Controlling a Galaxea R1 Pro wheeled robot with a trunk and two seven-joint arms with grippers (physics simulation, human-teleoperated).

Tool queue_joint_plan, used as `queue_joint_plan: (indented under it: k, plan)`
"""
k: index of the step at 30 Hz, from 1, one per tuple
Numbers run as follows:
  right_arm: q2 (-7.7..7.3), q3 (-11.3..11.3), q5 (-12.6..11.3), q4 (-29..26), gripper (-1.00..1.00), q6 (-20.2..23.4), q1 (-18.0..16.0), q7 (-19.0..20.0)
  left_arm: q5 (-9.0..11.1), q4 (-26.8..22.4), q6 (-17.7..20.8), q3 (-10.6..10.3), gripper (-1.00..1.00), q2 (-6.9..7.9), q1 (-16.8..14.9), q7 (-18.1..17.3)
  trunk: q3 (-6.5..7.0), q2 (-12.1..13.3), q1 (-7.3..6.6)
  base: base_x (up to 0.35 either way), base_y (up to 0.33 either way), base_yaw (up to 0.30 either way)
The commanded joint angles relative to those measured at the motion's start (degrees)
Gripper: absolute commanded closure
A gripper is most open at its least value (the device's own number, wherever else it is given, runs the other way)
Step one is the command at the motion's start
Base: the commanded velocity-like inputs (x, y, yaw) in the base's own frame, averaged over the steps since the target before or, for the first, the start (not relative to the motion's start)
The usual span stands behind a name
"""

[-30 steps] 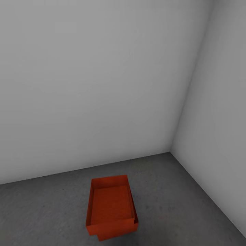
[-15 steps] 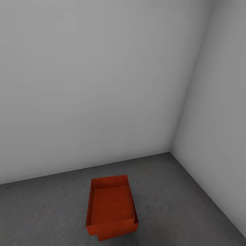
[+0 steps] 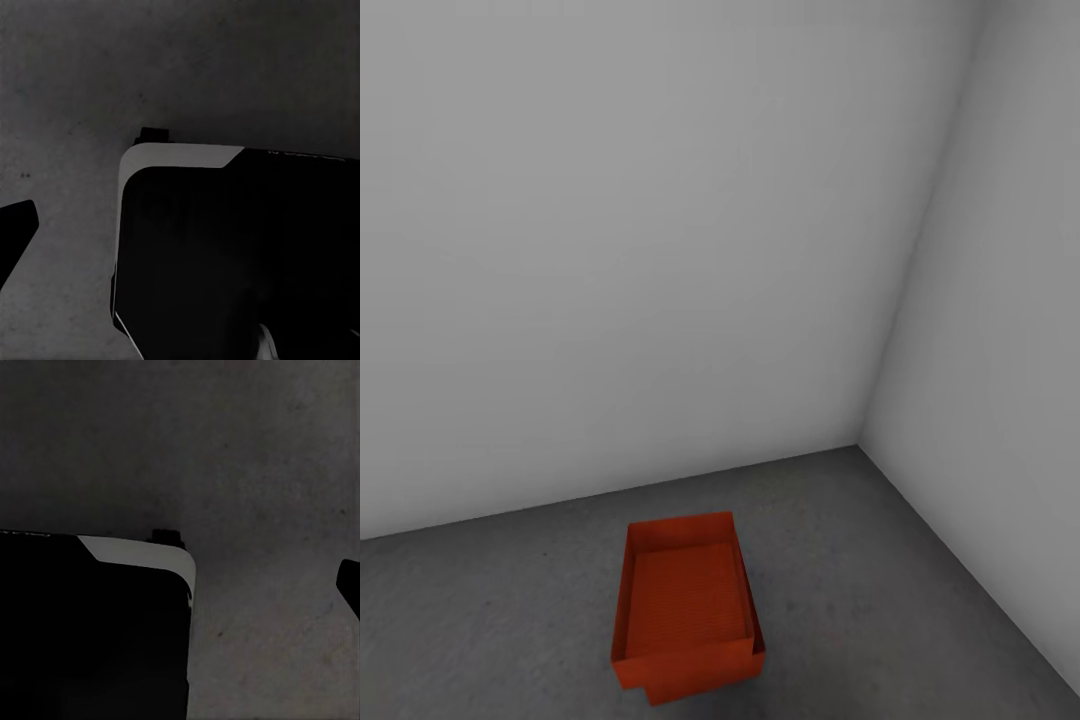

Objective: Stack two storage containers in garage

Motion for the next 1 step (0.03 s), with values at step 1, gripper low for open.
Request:
queue_joint_plan:
  k: [1]
  plan:
    - [0.03, 0.5, -0.5, 0.2, -1.00, -0.3, -0.1, -0.1, 0.1, 0.0, -0.1, 0.4, -1.00, 0.01, 0.0, -0.2, -0.11, -0.1, 0.03, 0.000, 0.000, 0.000]
